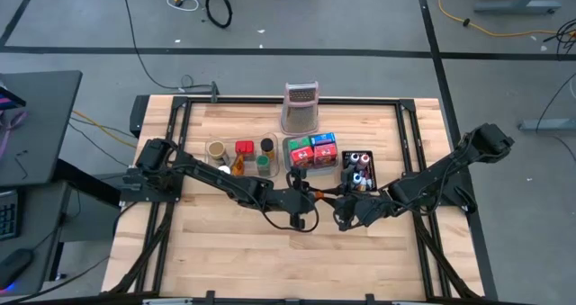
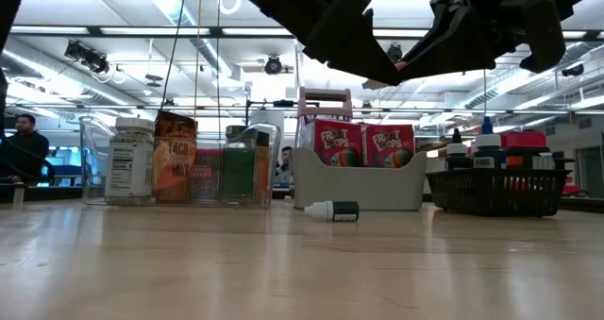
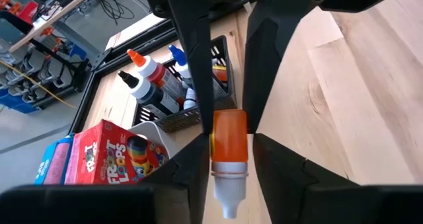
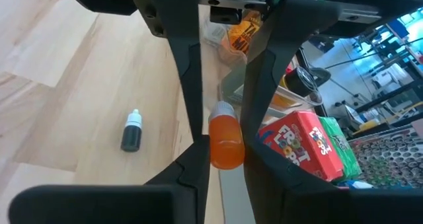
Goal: Pick & Place Kitchen Items
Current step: Put the small orange food coloring bottle into the black basket
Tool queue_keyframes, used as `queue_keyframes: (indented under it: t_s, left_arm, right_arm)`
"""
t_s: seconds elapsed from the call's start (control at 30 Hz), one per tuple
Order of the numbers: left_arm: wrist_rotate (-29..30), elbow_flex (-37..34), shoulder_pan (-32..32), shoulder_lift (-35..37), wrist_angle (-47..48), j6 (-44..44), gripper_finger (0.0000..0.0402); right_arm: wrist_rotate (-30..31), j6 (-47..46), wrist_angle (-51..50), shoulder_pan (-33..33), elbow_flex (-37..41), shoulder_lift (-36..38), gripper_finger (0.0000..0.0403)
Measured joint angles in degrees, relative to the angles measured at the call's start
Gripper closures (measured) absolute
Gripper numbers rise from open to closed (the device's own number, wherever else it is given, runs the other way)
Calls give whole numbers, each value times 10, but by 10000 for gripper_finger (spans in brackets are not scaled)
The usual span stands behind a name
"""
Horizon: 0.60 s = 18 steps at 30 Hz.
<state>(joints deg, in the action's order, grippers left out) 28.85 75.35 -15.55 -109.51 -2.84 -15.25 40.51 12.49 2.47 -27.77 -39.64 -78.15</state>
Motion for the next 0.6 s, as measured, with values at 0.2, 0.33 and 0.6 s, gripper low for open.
queue_keyframes:
  t_s: [0.2,0.33,0.6]
  left_arm:
    - [-1,0,0,0,3,-1,237]
    - [18,1,0,0,3,4,212]
    - [67,1,0,0,4,9,195]
  right_arm:
    - [3,0,-1,0,0,0,318]
    - [14,-5,-17,-1,0,0,318]
    - [60,-62,-92,-2,0,0,318]
